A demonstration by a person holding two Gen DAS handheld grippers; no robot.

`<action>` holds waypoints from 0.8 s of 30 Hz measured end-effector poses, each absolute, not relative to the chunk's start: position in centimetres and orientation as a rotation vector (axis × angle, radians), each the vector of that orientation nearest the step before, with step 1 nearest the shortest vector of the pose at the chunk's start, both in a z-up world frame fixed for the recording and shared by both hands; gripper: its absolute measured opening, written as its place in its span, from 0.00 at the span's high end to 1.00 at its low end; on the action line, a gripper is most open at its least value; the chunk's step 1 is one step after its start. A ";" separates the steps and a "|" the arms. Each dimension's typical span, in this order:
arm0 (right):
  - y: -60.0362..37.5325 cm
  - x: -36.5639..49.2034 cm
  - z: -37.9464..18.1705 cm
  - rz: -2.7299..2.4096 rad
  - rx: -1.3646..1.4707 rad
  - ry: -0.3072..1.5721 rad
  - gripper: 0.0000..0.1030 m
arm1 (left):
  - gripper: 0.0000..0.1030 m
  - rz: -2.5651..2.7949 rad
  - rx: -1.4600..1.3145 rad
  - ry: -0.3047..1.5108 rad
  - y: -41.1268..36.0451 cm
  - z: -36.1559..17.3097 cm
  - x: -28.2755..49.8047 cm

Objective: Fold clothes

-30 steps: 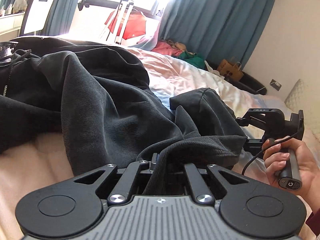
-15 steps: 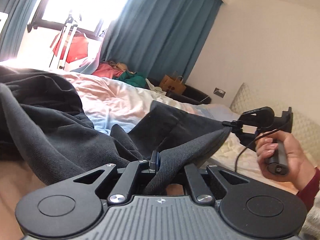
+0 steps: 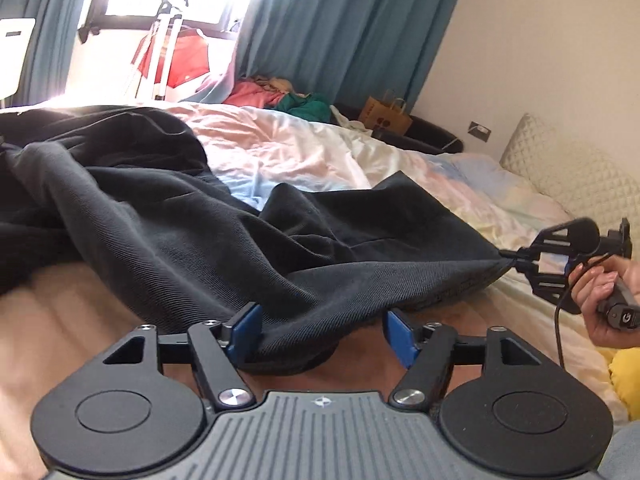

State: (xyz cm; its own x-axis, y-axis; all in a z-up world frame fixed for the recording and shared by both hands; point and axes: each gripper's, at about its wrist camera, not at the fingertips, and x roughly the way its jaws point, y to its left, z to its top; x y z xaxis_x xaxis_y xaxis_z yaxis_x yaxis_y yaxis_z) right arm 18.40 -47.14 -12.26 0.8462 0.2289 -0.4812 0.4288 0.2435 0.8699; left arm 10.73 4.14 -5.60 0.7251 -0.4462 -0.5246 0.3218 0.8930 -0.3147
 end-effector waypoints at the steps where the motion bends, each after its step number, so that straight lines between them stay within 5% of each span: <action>1: -47.2 18.4 -12.6 -0.153 1.354 0.598 0.91 | 0.20 -0.399 -0.276 0.638 5.4 -5.2 10.6; 3: -47.3 18.4 -13.2 -0.163 1.383 0.613 0.90 | 0.07 -0.322 -0.432 0.657 8.1 -4.6 10.3; 6: -47.5 18.5 -14.3 -0.167 1.456 0.617 0.87 | 0.04 -0.174 -0.706 0.705 13.2 -5.1 10.4; 8: -47.6 18.8 -14.9 -0.160 1.483 0.618 0.74 | 0.04 -0.043 -0.870 0.729 17.1 -6.0 10.7; 10: -47.6 19.2 -15.5 -0.154 1.509 0.620 0.46 | 0.04 0.119 -1.038 0.745 20.8 -7.3 11.1; 11: -47.7 19.4 -15.6 -0.158 1.503 0.621 0.44 | 0.04 0.175 -1.136 0.729 22.6 -8.1 11.0; 16: -47.8 20.7 -16.4 -0.173 1.476 0.576 0.45 | 0.07 0.362 -1.479 0.534 27.8 -10.6 11.0; 19: -48.1 21.4 -16.7 -0.201 1.439 0.546 0.57 | 0.09 0.443 -1.503 0.441 29.0 -10.5 11.2; 21: -48.4 21.9 -16.9 -0.207 1.422 0.524 0.78 | 0.21 0.494 -1.502 0.404 29.6 -10.3 11.4; 24: -48.9 22.1 -16.8 -0.209 1.434 0.467 0.87 | 0.49 0.536 -1.526 0.416 30.8 -10.4 11.4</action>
